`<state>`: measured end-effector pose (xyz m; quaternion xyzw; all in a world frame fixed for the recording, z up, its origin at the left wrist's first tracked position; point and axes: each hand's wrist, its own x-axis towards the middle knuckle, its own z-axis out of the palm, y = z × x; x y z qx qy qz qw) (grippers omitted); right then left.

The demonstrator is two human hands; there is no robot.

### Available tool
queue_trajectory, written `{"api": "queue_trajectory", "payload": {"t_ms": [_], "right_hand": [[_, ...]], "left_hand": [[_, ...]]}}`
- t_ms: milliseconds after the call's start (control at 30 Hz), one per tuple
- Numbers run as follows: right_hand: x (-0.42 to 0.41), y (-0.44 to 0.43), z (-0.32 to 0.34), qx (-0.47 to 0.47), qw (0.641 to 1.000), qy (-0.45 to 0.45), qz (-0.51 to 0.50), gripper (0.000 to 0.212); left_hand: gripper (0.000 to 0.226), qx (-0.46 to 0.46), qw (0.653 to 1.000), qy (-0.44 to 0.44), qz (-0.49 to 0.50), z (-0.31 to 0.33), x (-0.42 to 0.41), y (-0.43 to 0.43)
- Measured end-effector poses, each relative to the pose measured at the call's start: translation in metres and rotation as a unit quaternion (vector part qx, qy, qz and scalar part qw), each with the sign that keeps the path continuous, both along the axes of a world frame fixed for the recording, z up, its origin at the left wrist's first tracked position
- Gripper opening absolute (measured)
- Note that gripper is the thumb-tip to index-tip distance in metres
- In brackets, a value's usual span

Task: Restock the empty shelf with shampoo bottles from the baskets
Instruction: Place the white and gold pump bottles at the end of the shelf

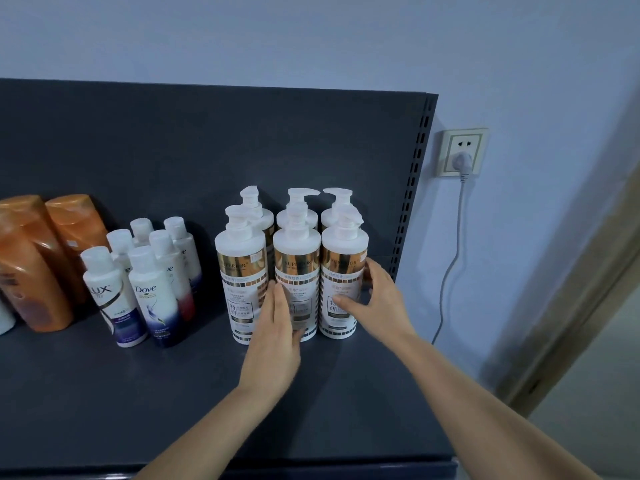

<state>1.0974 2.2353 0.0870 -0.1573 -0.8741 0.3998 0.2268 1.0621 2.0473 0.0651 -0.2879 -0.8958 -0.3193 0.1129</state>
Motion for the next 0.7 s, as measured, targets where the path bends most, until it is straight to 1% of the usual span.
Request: {"api": "queue_trajectory", "payload": {"t_ms": [133, 200, 300, 467, 567, 633, 700], "right_hand": [[0.020, -0.001, -0.009, 0.075, 0.994, -0.068, -0.044, 0.087], [0.032, -0.003, -0.012, 0.111, 0.985, -0.113, -0.068, 0.082], [0.053, -0.009, -0.015, 0.144, 0.969, -0.160, -0.120, 0.074], [0.098, -0.039, -0.020, 0.143, 0.937, -0.212, -0.237, 0.067], [0.133, -0.069, -0.021, 0.128, 0.914, -0.234, -0.306, 0.067], [0.157, -0.091, -0.023, 0.112, 0.898, -0.245, -0.347, 0.067], [0.183, -0.115, -0.026, 0.102, 0.880, -0.257, -0.386, 0.061]], "left_hand": [[0.075, -0.075, 0.995, 0.053, -0.049, -0.005, 0.003, -0.020], [0.071, -0.118, 0.986, 0.083, -0.080, -0.003, 0.000, -0.023], [0.071, -0.174, 0.967, 0.140, -0.120, 0.002, -0.006, -0.017], [0.071, -0.208, 0.936, 0.159, -0.236, 0.011, 0.005, -0.004], [0.074, -0.225, 0.907, 0.178, -0.308, 0.014, 0.019, 0.001], [0.076, -0.225, 0.889, 0.192, -0.351, 0.015, 0.030, 0.002], [0.075, -0.211, 0.872, 0.204, -0.391, 0.014, 0.045, 0.000]]}}
